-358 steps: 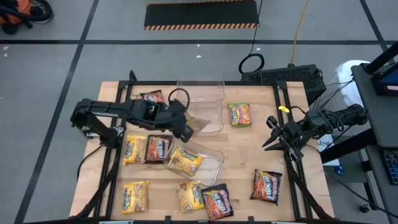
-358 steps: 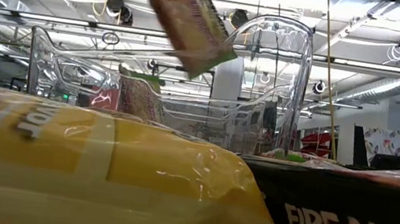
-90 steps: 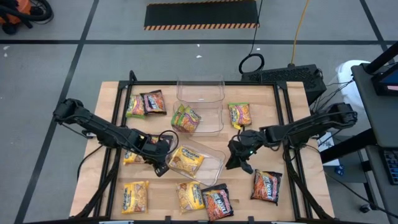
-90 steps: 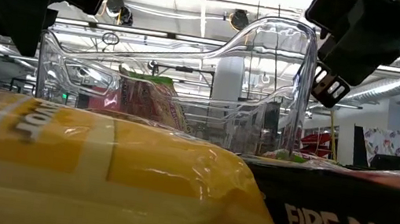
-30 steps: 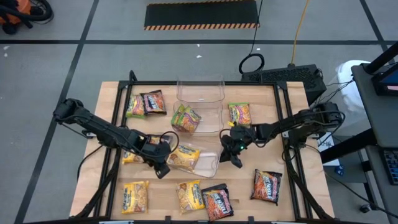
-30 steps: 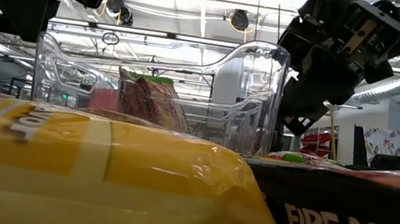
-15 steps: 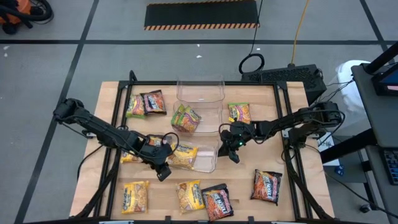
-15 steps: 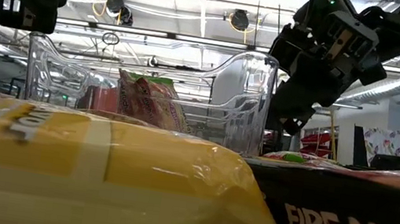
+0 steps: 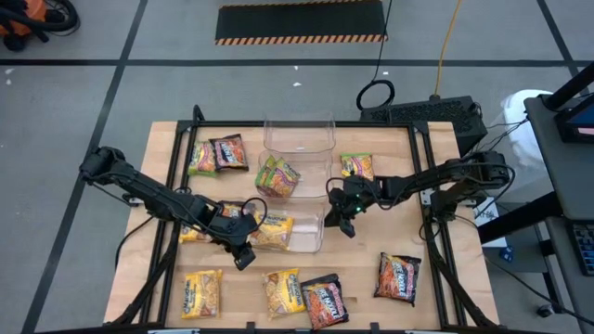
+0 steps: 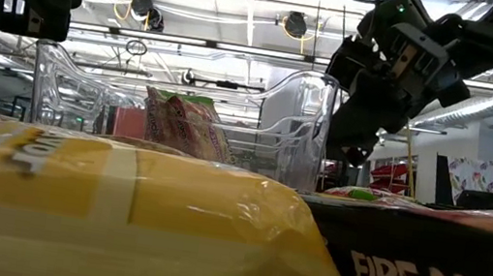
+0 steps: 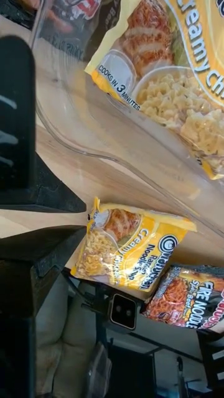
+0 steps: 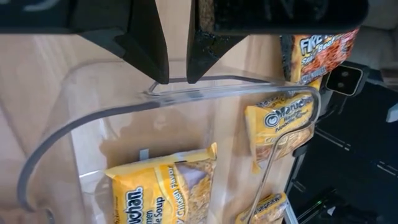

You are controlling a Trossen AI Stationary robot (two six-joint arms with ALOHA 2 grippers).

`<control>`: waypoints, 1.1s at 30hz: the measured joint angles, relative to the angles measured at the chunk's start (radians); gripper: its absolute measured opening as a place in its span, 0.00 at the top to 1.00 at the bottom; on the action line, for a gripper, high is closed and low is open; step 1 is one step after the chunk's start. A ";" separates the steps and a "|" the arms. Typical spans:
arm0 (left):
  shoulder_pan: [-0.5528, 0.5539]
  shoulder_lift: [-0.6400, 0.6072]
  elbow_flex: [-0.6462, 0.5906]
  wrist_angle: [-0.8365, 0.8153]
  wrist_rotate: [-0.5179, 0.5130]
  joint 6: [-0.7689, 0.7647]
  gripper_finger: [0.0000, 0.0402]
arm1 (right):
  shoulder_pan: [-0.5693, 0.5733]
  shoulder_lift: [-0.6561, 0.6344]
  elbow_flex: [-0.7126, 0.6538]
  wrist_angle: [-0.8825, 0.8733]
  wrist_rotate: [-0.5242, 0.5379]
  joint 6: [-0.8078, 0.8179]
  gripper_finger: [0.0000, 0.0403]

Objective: Sort Maruchan noodles
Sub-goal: Adjust the bottom transparent bin

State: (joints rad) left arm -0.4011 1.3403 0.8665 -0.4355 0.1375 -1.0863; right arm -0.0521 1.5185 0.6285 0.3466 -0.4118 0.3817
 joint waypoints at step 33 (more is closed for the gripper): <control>-0.014 -0.212 0.052 -0.503 -0.143 -0.012 0.88 | -0.007 -0.336 0.000 -0.056 -0.002 -0.099 0.87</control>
State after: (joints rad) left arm -0.4153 1.1286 0.9188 -0.9387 -0.0051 -1.0981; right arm -0.0589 1.1824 0.6285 0.2901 -0.4135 0.2825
